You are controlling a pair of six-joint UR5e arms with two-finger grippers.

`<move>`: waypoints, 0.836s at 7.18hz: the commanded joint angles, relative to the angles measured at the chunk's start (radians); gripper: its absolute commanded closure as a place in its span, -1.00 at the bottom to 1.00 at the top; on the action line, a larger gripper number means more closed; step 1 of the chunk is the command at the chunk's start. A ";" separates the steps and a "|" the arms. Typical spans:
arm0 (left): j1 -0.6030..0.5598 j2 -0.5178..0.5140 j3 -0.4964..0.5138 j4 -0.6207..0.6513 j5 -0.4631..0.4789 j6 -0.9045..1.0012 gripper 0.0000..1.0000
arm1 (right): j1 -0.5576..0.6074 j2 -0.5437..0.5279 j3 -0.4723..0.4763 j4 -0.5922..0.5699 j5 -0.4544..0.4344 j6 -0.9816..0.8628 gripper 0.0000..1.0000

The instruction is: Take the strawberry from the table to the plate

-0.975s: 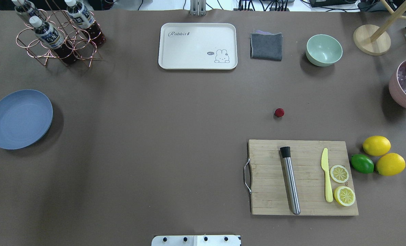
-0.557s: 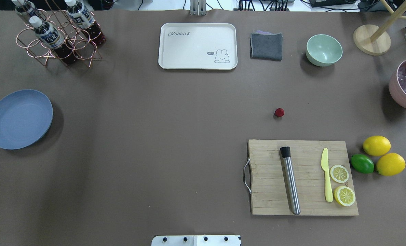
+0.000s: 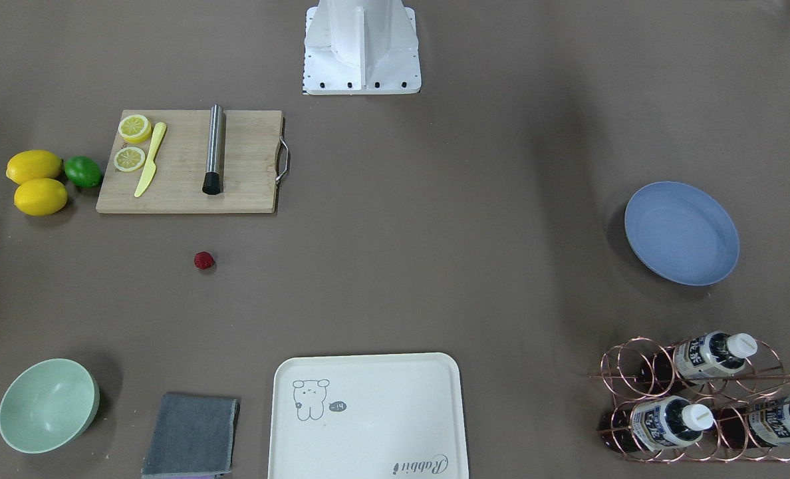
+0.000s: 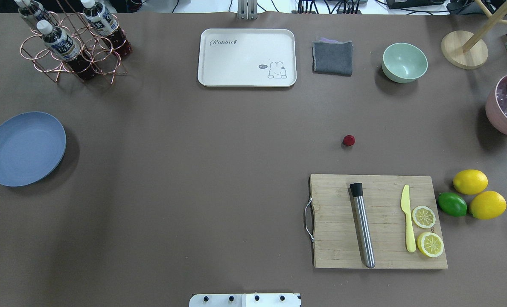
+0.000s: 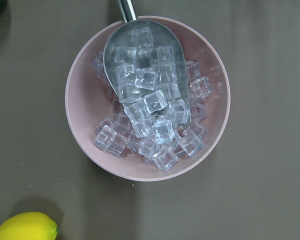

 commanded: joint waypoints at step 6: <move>0.010 -0.033 0.007 -0.036 -0.014 0.000 -0.96 | 0.000 0.002 0.001 0.002 -0.005 -0.001 -1.00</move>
